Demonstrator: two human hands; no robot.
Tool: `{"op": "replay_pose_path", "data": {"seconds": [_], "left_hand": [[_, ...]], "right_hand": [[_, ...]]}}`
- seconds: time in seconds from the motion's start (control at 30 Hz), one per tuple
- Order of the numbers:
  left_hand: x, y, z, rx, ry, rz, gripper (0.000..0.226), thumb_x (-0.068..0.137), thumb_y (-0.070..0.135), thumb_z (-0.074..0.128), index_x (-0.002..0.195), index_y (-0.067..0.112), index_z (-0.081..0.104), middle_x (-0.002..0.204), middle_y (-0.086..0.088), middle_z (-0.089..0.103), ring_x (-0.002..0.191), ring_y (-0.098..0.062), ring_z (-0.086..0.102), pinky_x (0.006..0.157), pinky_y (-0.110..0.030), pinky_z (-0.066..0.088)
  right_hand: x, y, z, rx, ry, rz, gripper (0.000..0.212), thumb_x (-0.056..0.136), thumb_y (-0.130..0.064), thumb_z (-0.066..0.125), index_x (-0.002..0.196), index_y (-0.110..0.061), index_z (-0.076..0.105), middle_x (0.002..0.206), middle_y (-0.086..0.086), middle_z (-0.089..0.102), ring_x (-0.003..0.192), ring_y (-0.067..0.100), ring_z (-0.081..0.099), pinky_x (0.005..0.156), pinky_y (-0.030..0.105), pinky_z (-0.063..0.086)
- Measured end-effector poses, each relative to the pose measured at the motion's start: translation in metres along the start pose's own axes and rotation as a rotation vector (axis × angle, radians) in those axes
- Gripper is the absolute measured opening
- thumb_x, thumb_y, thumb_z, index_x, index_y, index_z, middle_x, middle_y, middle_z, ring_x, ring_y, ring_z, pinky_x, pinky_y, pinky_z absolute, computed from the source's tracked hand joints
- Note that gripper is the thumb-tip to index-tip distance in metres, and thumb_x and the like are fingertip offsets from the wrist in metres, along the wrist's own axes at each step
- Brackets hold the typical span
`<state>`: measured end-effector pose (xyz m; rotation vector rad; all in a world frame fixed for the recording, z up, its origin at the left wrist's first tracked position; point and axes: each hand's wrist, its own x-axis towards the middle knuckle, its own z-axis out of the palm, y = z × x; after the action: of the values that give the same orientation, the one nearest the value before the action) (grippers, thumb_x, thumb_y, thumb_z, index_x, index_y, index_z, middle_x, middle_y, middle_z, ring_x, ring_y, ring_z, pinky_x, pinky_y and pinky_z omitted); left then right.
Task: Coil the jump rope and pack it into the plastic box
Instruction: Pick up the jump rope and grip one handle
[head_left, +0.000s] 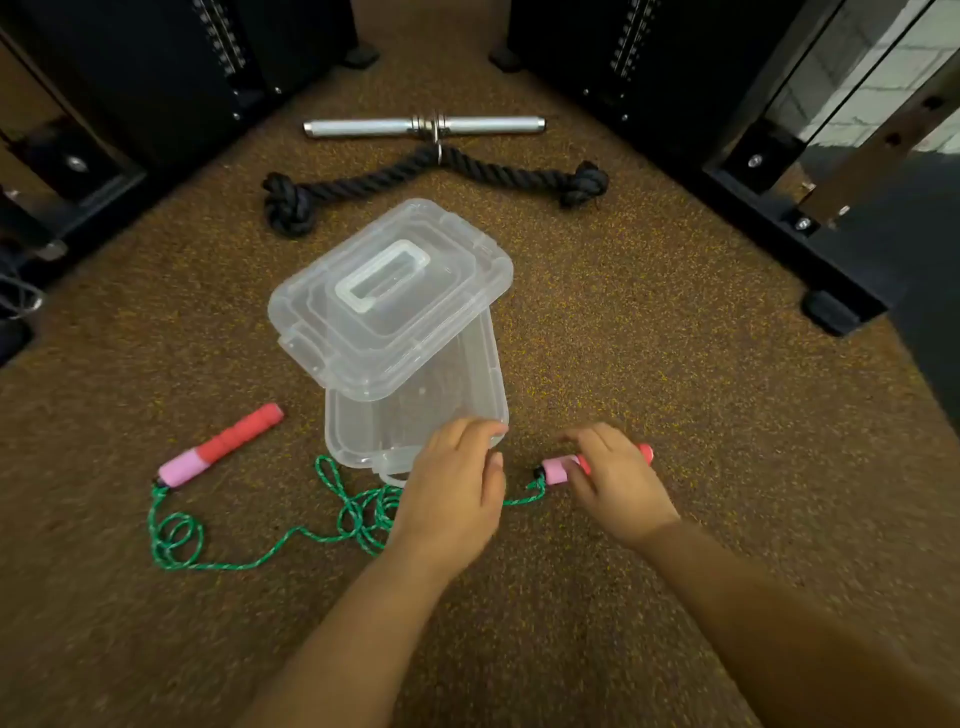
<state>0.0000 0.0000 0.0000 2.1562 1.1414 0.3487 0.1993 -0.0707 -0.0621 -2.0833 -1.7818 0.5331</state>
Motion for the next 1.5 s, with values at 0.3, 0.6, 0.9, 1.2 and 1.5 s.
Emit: {"op": "replay_pose_path", "data": {"seconds": [0.3,0.6,0.9,1.2,1.5], "left_hand": [[-0.006,-0.005,0.037,0.094,-0.090,0.129,0.037,0.091,0.029,0.032,0.119,0.023,0.055,0.116,0.007,0.055,0.111,-0.009,0.046,0.095,-0.020,0.030],[-0.006,-0.013,0.040,0.102,-0.146,0.116,0.034,0.094,0.029,0.033,0.123,0.026,0.051,0.120,0.010,0.051,0.114,-0.006,0.042,0.099,-0.020,0.031],[0.002,0.018,0.021,0.057,-0.143,0.115,0.033,0.095,0.028,0.038,0.124,0.024,0.052,0.121,0.006,0.053,0.115,-0.011,0.045,0.099,-0.027,0.035],[0.022,0.076,-0.055,0.033,-0.150,0.010,0.033,0.097,0.025,0.040,0.127,0.020,0.052,0.129,-0.002,0.051,0.122,-0.019,0.044,0.098,-0.028,0.033],[-0.006,0.092,-0.110,-0.260,-0.101,-0.169,0.029,0.098,0.028,0.040,0.111,0.018,0.064,0.110,0.000,0.062,0.107,-0.016,0.055,0.093,-0.026,0.040]], "right_hand": [[0.007,0.045,0.047,-0.237,-0.184,0.117,0.058,0.086,-0.013,0.054,0.141,-0.013,0.036,0.146,0.010,0.040,0.140,0.030,0.029,0.118,0.045,0.019],[0.006,0.045,0.057,-0.276,-0.241,0.185,0.041,0.090,-0.011,0.047,0.130,-0.022,0.045,0.129,0.003,0.054,0.125,0.026,0.044,0.117,0.039,0.018],[0.011,0.017,-0.007,0.011,-0.340,0.376,0.046,0.089,-0.035,0.055,0.131,-0.019,0.046,0.123,0.011,0.055,0.114,0.031,0.054,0.094,0.039,0.044],[0.011,-0.061,-0.104,0.222,-0.227,0.403,0.014,0.092,-0.032,0.053,0.098,-0.020,0.057,0.074,-0.003,0.055,0.067,0.018,0.052,0.053,0.027,0.037],[-0.039,-0.141,-0.145,1.098,-0.040,0.626,0.015,0.095,-0.021,0.050,0.091,-0.010,0.059,0.068,0.007,0.058,0.050,0.015,0.051,0.046,0.026,0.043]]}}
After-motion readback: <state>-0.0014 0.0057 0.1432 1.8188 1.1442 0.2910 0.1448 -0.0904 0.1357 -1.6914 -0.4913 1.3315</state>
